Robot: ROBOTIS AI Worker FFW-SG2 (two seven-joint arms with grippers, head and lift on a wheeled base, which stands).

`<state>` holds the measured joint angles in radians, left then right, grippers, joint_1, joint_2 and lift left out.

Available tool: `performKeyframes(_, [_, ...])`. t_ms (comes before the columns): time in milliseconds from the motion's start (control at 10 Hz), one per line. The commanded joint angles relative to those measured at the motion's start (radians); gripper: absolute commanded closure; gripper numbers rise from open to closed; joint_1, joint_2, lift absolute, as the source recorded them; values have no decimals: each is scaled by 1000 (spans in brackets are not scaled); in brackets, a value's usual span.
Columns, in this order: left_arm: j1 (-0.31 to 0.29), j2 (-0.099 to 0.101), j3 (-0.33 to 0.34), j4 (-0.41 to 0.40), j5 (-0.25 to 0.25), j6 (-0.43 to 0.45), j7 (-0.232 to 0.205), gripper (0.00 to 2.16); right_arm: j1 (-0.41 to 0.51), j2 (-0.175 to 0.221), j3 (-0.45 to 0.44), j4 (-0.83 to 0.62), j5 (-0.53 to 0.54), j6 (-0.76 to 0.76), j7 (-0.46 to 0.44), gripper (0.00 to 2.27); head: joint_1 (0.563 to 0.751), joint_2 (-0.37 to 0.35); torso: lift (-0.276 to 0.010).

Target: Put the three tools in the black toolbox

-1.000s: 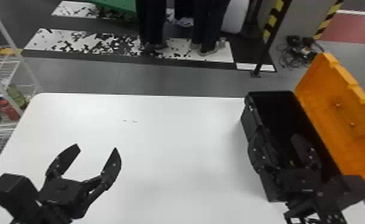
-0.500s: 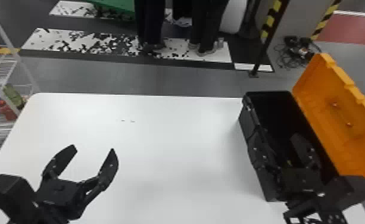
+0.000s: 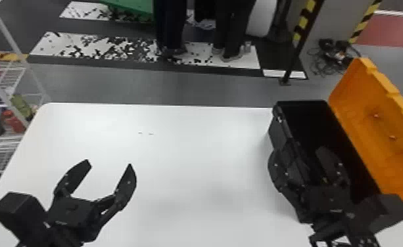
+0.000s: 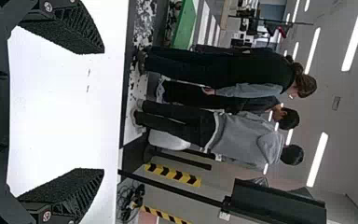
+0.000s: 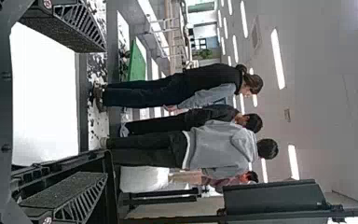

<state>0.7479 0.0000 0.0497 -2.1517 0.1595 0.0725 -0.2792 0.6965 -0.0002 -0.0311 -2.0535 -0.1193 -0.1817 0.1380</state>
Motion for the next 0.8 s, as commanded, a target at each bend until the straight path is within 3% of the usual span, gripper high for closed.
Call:
performKeyframes(0, [2,-3,-1,0,0,-3,2,100,0,-1,5,0,4,0,0,49,695,-47,-55])
performKeyframes(700, [2,-3,-2,-2,2,-12,8,100,6,-3,3,-5,1,0,2,49,695,-42,-55])
